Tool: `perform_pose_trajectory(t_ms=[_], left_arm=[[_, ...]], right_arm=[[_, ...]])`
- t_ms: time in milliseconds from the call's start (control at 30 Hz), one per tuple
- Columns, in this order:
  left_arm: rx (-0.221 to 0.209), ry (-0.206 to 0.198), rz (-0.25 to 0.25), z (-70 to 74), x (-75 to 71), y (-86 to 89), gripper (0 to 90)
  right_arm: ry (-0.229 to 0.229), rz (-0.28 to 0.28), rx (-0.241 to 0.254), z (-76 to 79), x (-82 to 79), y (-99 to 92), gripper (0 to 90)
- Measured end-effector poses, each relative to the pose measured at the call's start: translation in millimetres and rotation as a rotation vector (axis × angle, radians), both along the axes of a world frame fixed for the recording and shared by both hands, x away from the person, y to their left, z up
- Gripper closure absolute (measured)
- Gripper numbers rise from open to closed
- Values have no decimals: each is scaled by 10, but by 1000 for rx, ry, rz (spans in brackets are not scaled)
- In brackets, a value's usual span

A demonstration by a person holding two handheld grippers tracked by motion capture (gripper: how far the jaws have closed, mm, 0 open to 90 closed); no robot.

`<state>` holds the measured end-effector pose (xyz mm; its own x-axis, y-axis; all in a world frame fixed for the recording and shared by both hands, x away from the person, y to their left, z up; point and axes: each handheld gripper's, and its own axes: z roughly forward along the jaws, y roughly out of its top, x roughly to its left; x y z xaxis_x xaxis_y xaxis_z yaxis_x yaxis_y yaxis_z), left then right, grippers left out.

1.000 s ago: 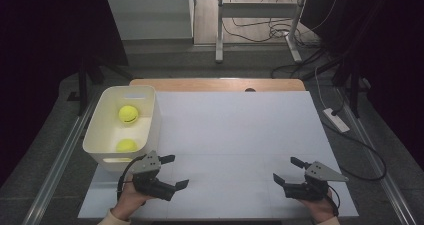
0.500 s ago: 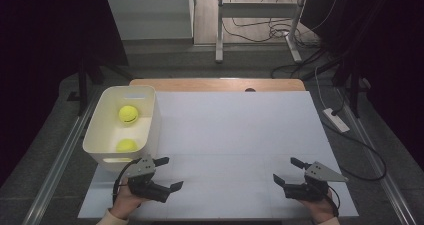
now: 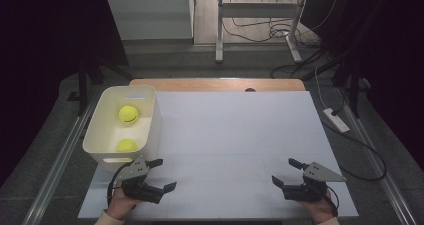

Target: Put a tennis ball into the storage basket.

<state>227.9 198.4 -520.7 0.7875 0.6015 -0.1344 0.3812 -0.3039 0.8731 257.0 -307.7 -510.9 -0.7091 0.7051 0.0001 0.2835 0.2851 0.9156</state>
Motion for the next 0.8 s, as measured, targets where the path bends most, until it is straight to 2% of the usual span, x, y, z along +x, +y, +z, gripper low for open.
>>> perform_pose_trajectory(t_ms=[333, 567, 800], left_arm=[[7, 3, 7, -22, -20, 7, 59], [13, 1, -3, -22, -28, -17, 59], [19, -2, -5, -23, -34, -39, 58]], right_arm=[[3, 19, 1, -7, -3, 11, 114], [0, 55, 5, -2, -20, 30, 115], [2, 58, 7, -8, -4, 27, 115]])
